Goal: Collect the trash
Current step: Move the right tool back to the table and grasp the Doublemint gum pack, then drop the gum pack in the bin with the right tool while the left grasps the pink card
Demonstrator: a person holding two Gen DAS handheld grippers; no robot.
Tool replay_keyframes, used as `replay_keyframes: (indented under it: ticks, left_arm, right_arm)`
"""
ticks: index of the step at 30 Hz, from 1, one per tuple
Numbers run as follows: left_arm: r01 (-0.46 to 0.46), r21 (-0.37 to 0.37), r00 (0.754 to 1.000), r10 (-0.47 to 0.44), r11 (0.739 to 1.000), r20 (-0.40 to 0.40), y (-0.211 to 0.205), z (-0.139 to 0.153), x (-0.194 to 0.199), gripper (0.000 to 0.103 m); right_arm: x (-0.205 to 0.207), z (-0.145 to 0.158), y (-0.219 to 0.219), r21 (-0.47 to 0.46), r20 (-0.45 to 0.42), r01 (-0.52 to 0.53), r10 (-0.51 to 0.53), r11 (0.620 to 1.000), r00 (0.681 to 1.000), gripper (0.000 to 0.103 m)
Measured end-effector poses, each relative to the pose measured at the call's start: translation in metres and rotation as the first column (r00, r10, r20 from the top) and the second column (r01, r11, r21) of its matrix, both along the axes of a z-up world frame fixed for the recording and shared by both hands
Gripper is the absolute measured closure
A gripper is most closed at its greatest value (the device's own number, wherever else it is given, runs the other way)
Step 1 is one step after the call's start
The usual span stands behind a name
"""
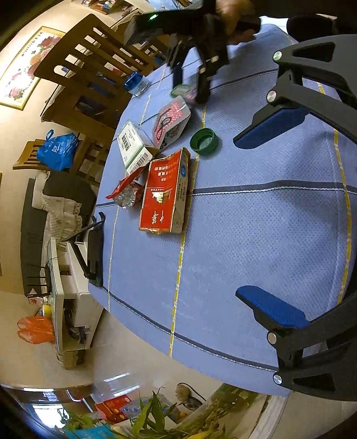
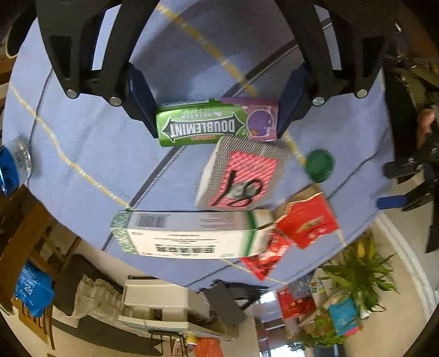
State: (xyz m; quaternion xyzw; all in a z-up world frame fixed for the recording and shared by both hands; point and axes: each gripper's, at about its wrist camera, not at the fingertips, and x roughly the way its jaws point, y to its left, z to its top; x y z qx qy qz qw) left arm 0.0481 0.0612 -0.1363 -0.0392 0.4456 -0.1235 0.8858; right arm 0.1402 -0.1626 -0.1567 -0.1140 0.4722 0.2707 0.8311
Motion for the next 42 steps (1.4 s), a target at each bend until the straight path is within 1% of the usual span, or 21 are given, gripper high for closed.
replay_keyframes:
  ticks: [3,5,8,11,12,16,18,22,23,25,27,28,30,31,33,34,36,38,39,41,42]
  left_arm:
    - [0.008,0.005,1.0,-0.007,1.0,-0.004,-0.002,0.0,0.007,0.007]
    - [0.013,0.016,1.0,-0.013,1.0,-0.006,-0.006,0.001,0.017,0.007]
    - [0.036,0.023,0.999,-0.036,0.999,-0.005,-0.021,0.005,0.033,0.007]
    - [0.052,0.042,0.999,-0.053,0.998,0.014,-0.042,0.009,0.047,0.007]
    - [0.047,0.058,0.999,-0.048,0.997,0.015,-0.048,0.009,0.052,0.007]
    - [0.007,0.054,1.0,-0.008,0.999,0.006,-0.049,0.013,0.067,0.007]
    - [-0.013,0.047,1.0,0.013,0.999,0.005,-0.044,0.016,0.067,0.007]
    - [-0.041,0.026,0.998,0.042,0.999,-0.039,-0.041,0.014,0.058,0.007]
    - [-0.036,0.034,0.999,0.037,0.999,-0.038,-0.048,0.015,0.053,0.007]
    - [0.022,0.041,1.0,-0.021,0.999,-0.024,-0.072,0.019,0.047,0.007]
    - [0.079,0.074,0.997,-0.079,0.994,0.003,-0.104,0.025,0.044,0.007]
    - [0.085,0.081,0.996,-0.086,0.993,0.007,-0.118,0.027,0.046,0.007]
    - [0.054,0.107,0.999,-0.053,0.993,-0.008,-0.137,0.027,0.053,0.007]
    - [0.019,0.129,1.0,-0.016,0.991,-0.026,-0.148,0.024,0.06,0.007]
    - [-0.04,0.147,0.997,0.049,0.988,-0.059,-0.161,0.017,0.072,0.007]
    - [-0.074,0.138,0.993,0.086,0.988,-0.08,-0.166,0.012,0.08,0.008]
    - [-0.089,0.112,0.99,0.1,0.99,-0.098,-0.175,0.007,0.088,0.008]
    - [-0.107,0.131,0.986,0.122,0.986,-0.115,-0.182,0.0,0.095,0.009]
    - [-0.125,0.13,0.981,0.142,0.984,-0.132,-0.183,-0.004,0.099,0.013]
    - [-0.15,0.116,0.973,0.168,0.982,-0.159,-0.182,-0.01,0.102,0.027]
    - [-0.16,0.117,0.97,0.178,0.98,-0.165,-0.18,-0.013,0.104,0.038]
  right_arm:
    - [-0.024,0.005,-0.013,0.033,0.009,0.03,-0.031,0.999,0.999,0.024]
    - [-0.041,0.011,-0.035,0.101,0.018,0.092,-0.094,0.991,0.995,0.024]
    - [-0.066,0.017,-0.076,0.226,0.025,0.193,-0.203,0.955,0.979,0.024]
    - [-0.083,0.014,-0.111,0.35,0.009,0.268,-0.29,0.898,0.957,0.024]
    - [-0.085,0.014,-0.118,0.369,0.0,0.291,-0.313,0.883,0.95,0.024]
    - [-0.093,0.026,-0.13,0.41,0.026,0.277,-0.315,0.869,0.949,0.024]
    - [-0.094,0.028,-0.129,0.405,0.031,0.273,-0.311,0.873,0.95,0.024]
    - [-0.096,0.03,-0.126,0.403,0.041,0.256,-0.297,0.879,0.954,0.024]
    - [-0.096,0.031,-0.126,0.41,0.043,0.254,-0.297,0.876,0.954,0.024]
    - [-0.093,0.032,-0.125,0.422,0.043,0.257,-0.302,0.87,0.952,0.024]
    - [-0.091,0.032,-0.124,0.424,0.044,0.265,-0.312,0.866,0.949,0.024]
    - [-0.091,0.032,-0.124,0.422,0.047,0.271,-0.319,0.865,0.947,0.024]
    - [-0.091,0.033,-0.125,0.416,0.053,0.277,-0.327,0.866,0.944,0.024]
    - [-0.092,0.034,-0.127,0.417,0.054,0.28,-0.332,0.865,0.942,0.024]
    - [-0.094,0.035,-0.129,0.42,0.057,0.284,-0.338,0.862,0.939,0.023]
    - [-0.095,0.035,-0.131,0.423,0.059,0.287,-0.342,0.859,0.938,0.023]
    - [-0.099,0.036,-0.134,0.426,0.065,0.288,-0.347,0.857,0.936,0.023]
    - [-0.101,0.037,-0.134,0.429,0.07,0.281,-0.342,0.859,0.937,0.023]
    - [-0.102,0.038,-0.134,0.426,0.075,0.278,-0.34,0.861,0.937,0.023]
    - [-0.103,0.039,-0.135,0.426,0.08,0.276,-0.34,0.862,0.937,0.023]
    - [-0.103,0.04,-0.136,0.428,0.081,0.277,-0.342,0.86,0.936,0.023]
